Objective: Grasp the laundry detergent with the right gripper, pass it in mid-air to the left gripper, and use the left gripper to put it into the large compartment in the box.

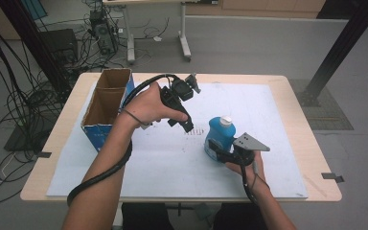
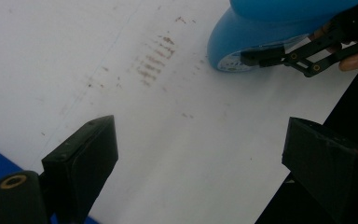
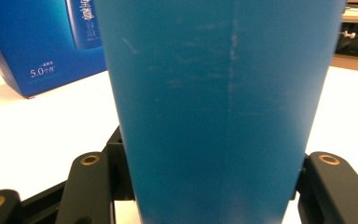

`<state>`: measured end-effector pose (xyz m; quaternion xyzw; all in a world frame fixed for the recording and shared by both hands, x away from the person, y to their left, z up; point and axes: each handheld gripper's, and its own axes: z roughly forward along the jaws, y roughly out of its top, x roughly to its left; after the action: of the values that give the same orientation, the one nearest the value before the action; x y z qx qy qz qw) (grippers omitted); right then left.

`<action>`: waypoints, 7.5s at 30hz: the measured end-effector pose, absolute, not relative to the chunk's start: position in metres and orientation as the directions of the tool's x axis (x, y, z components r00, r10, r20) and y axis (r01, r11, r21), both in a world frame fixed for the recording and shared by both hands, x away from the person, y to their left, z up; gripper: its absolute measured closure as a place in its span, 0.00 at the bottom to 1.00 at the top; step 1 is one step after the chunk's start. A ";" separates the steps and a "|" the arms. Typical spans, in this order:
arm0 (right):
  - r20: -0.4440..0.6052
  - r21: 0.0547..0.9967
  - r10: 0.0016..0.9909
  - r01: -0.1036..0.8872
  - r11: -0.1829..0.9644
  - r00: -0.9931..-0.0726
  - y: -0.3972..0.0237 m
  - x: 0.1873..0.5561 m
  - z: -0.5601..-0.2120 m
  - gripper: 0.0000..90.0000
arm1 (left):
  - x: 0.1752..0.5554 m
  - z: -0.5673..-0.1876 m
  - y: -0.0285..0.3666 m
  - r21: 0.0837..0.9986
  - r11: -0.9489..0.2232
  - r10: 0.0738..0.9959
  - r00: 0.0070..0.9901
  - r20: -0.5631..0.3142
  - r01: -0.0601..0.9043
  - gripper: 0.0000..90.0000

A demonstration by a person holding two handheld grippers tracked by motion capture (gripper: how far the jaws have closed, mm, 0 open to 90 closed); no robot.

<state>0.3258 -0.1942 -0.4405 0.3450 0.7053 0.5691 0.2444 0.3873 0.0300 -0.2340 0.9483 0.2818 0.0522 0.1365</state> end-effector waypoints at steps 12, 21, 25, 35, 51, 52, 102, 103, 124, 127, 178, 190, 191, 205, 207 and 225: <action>0.050 0.970 0.764 0.213 0.115 -0.643 -0.194 0.326 -0.440 0.47 | 0.388 -0.235 0.030 0.288 -0.803 0.550 0.835 0.021 0.522 0.12; 0.049 0.970 0.762 0.213 0.117 -0.645 -0.194 0.326 -0.440 0.47 | 0.388 -0.235 0.028 0.289 -0.804 0.548 0.836 0.020 0.520 0.12; 0.049 0.970 0.762 0.213 0.118 -0.646 -0.194 0.326 -0.440 0.47 | 0.388 -0.236 0.027 0.284 -0.806 0.546 0.838 0.018 0.519 0.12; 0.050 0.970 0.762 0.214 0.117 -0.645 -0.195 0.326 -0.440 0.47 | 0.388 -0.237 0.028 0.284 -0.806 0.546 0.837 0.018 0.520 0.12; 0.036 0.965 0.749 0.217 0.145 -0.661 -0.195 0.328 -0.437 0.48 | 0.388 -0.233 0.032 0.283 -0.818 0.526 0.850 0.016 0.501 0.12; 0.031 0.964 0.745 0.217 0.154 -0.667 -0.195 0.328 -0.436 0.48 | 0.388 -0.232 0.033 0.284 -0.818 0.525 0.851 0.014 0.500 0.12; 0.142 0.938 0.151 0.182 0.297 -0.978 -0.218 0.362 -0.326 0.48 | 0.368 -0.170 0.016 0.333 -0.932 0.162 0.986 0.029 0.144 0.12; 0.140 0.938 0.146 0.178 0.298 -0.979 -0.218 0.362 -0.326 0.48 | 0.367 -0.170 0.015 0.332 -0.934 0.150 0.988 0.025 0.134 0.12; 0.128 0.931 0.038 0.134 0.339 -0.991 -0.191 0.362 -0.317 0.48 | 0.363 -0.169 0.003 0.312 -0.946 0.092 0.996 0.013 0.084 0.12; 0.123 0.931 0.033 0.127 0.342 -0.992 -0.187 0.362 -0.316 0.48 | 0.362 -0.170 0.002 0.311 -0.947 0.091 0.996 0.008 0.084 0.12; 0.089 0.926 0.009 0.086 0.368 -0.996 -0.166 0.360 -0.312 0.48 | 0.355 -0.170 -0.015 0.308 -0.951 0.044 0.999 0.017 0.037 0.11; 0.085 0.925 0.013 0.083 0.371 -0.996 -0.166 0.359 -0.312 0.48 | 0.354 -0.169 -0.013 0.308 -0.951 0.046 0.999 0.019 0.038 0.11; 0.084 0.924 0.012 0.083 0.374 -0.996 -0.166 0.358 -0.311 0.48 | 0.353 -0.169 -0.013 0.309 -0.950 0.047 0.999 0.019 0.039 0.11; 0.081 0.923 0.006 0.077 0.377 -0.997 -0.166 0.357 -0.311 0.48 | 0.351 -0.167 -0.014 0.313 -0.949 0.049 0.999 0.020 0.040 0.11; 0.081 0.923 0.006 0.078 0.378 -0.997 -0.166 0.357 -0.310 0.48 | 0.350 -0.166 -0.013 0.314 -0.949 0.046 0.999 0.023 0.037 0.11; 0.082 0.922 0.000 0.076 0.381 -0.997 -0.165 0.357 -0.310 0.48 | 0.351 -0.166 -0.013 0.318 -0.947 0.048 0.999 0.020 0.039 0.11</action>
<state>0.3570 -0.1651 -0.3100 0.0229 0.8302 0.5560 -0.0338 0.3505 -0.0132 -0.1657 0.9866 0.0220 0.0137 0.1609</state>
